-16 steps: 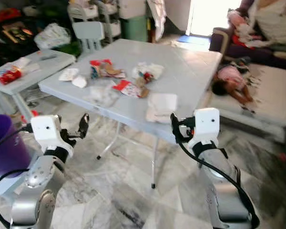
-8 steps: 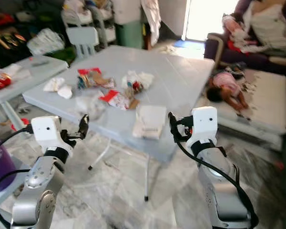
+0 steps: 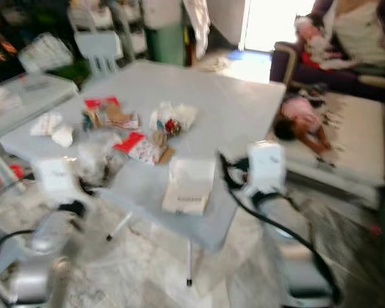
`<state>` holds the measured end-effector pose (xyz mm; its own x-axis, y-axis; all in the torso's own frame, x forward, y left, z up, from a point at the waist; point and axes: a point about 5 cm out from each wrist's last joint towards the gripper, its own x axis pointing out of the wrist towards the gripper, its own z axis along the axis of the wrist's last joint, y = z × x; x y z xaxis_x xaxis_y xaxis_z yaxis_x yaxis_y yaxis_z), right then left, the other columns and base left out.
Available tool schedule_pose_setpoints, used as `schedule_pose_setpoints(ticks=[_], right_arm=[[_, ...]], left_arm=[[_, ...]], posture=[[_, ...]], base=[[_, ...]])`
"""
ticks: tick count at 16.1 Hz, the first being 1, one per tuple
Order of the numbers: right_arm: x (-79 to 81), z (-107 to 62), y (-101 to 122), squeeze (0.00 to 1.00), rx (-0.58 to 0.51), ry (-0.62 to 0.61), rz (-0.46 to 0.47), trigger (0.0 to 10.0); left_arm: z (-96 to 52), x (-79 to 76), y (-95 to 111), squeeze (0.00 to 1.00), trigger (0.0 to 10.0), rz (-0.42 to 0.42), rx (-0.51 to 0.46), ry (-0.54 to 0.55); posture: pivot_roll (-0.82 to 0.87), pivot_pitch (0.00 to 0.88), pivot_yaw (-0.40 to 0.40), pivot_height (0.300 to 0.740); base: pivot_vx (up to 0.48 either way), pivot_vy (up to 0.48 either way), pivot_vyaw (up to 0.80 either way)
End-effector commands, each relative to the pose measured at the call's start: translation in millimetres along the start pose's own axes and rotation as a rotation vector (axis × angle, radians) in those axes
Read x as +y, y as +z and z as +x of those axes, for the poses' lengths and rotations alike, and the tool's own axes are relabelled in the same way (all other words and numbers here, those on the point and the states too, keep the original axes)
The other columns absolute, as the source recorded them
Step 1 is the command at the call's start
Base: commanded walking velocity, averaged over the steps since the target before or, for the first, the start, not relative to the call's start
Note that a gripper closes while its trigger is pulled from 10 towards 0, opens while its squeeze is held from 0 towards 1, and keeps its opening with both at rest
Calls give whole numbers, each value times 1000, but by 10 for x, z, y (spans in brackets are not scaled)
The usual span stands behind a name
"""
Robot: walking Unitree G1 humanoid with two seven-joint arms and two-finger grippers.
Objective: Picking trash to rubbish bin
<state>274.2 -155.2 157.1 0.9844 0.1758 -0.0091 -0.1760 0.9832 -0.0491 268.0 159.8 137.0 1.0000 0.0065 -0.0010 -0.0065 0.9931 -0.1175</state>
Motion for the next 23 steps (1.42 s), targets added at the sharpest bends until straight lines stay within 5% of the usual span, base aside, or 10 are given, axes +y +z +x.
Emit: schedule_pose_setpoints(ticks=[1,10,17,23], right_arm=[[57,22,88,0,-37,20,3,10000],[86,-9,71,0,-24,57,0,10000],[65,-45,73,0,-13,66,-2,10000],[268,-137,53,0,37,248,90,10000]], left_arm=[[-2,90,53,0,10000,23,-19,27],[31,278,-76,0,10000,100,54,138],[239,524,-165,0,10000,125,132,241],[360,601,-313,0,10000,103,225,234]], posture=[[26,0,-8,740],[24,0,-11,740],[1,1,-12,740],[-20,8,-17,740]], base=[[420,0,0],[87,28,0],[0,0,0],[0,0,0]])
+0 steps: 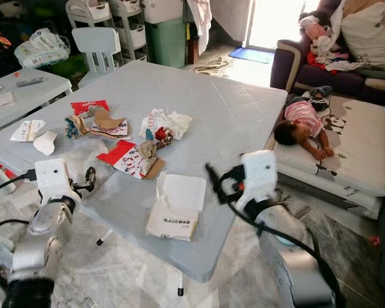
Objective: Picking trash to rubbish bin
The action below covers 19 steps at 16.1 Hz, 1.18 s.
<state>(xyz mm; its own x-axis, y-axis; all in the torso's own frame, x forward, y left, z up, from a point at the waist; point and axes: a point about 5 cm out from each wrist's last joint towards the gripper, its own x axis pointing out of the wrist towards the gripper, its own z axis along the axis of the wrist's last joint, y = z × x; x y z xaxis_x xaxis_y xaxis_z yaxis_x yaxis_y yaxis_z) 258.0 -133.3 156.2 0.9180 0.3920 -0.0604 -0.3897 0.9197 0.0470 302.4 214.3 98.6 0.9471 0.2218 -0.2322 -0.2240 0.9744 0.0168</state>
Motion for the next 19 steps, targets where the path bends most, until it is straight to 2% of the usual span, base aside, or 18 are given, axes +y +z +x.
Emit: schedule_pose_setpoints(ticks=[1,2,3,5,9,10,11,19], right_arm=[[60,-20,44,0,-6,44,13,10000],[183,-71,14,0,34,156,65,10000],[215,-95,3,0,50,191,61,10000],[221,-126,-2,0,56,202,51,10000],[207,-135,11,0,56,199,43,10000],[204,-142,21,0,61,206,39,10000],[200,-140,28,0,61,207,36,10000],[203,-139,48,0,77,225,34,10000]], left_arm=[[42,16,-4,0,10000,-5,14,-4],[125,21,-40,0,10000,-12,48,-21],[152,32,-45,0,10000,-24,54,-16],[203,-16,-84,0,10000,-38,87,-52],[237,-57,-88,0,10000,-57,90,-69],[247,-98,-139,0,1137,-65,113,-94],[233,-118,-173,0,0,-67,119,-104],[241,-128,-254,0,0,-84,123,-113]], posture=[[-20,8,-17,740],[-34,10,-20,740],[-39,11,-20,740],[-52,10,-22,740],[-63,5,-26,740],[-63,3,-27,740],[-64,0,-30,740],[-60,0,-41,740]], base=[[0,0,0],[0,0,0],[0,0,0],[0,0,0],[0,0,0],[0,0,0],[0,0,0],[0,0,0]])
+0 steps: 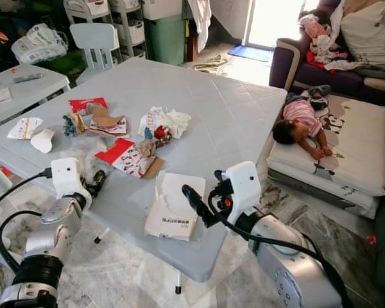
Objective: Picking trash to rubbish bin
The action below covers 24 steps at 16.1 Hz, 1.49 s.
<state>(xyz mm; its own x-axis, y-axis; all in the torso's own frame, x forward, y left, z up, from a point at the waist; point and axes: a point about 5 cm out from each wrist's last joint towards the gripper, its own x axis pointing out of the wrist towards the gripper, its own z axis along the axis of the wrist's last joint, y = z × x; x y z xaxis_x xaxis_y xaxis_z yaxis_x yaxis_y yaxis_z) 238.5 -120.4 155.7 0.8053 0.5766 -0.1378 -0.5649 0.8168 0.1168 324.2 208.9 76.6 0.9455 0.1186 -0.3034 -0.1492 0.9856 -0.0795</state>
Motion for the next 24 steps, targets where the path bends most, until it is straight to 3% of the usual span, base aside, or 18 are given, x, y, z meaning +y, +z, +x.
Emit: schedule_pose_setpoints(ticks=[1,11,15,20,22,24], right_arm=[[13,-14,71,0,-14,15,-18,10000],[15,-9,45,0,3,15,-9,10000],[16,-2,35,0,3,14,-6,10000],[-3,14,-21,0,28,6,-30,10000],[-39,43,-112,0,75,-7,-112,10000],[-139,109,-249,0,121,-49,-115,10000]], left_arm=[[7,-11,-86,0,0,-17,35,-10],[-54,7,22,0,0,-38,-94,10],[-141,8,50,0,0,-31,-153,13],[-456,-69,161,0,0,45,-287,-39],[-585,-79,117,0,0,65,-287,-52],[-870,-24,38,0,0,103,-274,-59]], posture=[[-60,0,-41,740],[-53,0,-40,740],[-51,0,-38,740],[-33,0,-34,740],[-9,0,-33,740],[60,0,-32,740]], base=[[0,0,0],[0,0,0],[0,0,0],[0,0,0],[0,0,0],[0,0,0]])
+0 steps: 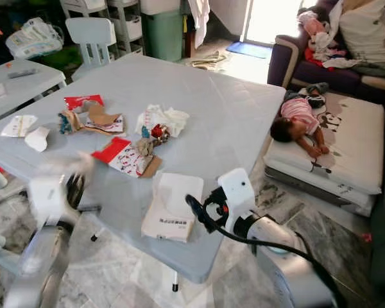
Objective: Picking trash to rubbish bin
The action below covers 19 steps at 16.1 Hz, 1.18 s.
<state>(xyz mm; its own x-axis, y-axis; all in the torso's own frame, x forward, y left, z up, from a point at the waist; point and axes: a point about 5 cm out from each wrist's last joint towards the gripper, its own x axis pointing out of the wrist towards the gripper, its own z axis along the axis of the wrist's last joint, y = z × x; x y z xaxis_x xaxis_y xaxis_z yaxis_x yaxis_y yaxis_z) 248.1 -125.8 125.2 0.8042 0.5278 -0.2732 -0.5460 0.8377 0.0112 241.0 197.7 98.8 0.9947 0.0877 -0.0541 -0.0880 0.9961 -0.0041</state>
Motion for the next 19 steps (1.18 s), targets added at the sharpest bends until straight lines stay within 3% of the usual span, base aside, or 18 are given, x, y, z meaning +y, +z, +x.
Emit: schedule_pose_setpoints(ticks=[1,6,11,15,17,19], right_arm=[[-53,75,-16,0,0,-20,6,10000],[-151,273,-91,0,5,-74,99,10000],[-304,381,-128,0,2,-175,121,10000],[-312,388,-215,0,21,-163,191,10000],[-223,391,-274,0,28,-73,328,10000],[-138,395,-280,0,24,-6,392,10000]], left_arm=[[-134,14,78,0,0,25,-8,-12],[-397,10,120,0,0,35,25,-52],[-369,-163,299,0,0,-2,-19,-217],[-364,-204,331,0,0,-34,-14,-239],[-354,-211,341,0,0,-48,-14,-245],[-346,-218,345,0,0,-52,-14,-248]], posture=[[89,2,-29,740],[142,7,-10,740],[151,8,10,740],[152,9,14,740],[151,9,13,740],[149,8,14,740]], base=[[0,0,0],[0,0,0],[0,0,0],[0,0,0],[0,0,0],[0,0,0]])
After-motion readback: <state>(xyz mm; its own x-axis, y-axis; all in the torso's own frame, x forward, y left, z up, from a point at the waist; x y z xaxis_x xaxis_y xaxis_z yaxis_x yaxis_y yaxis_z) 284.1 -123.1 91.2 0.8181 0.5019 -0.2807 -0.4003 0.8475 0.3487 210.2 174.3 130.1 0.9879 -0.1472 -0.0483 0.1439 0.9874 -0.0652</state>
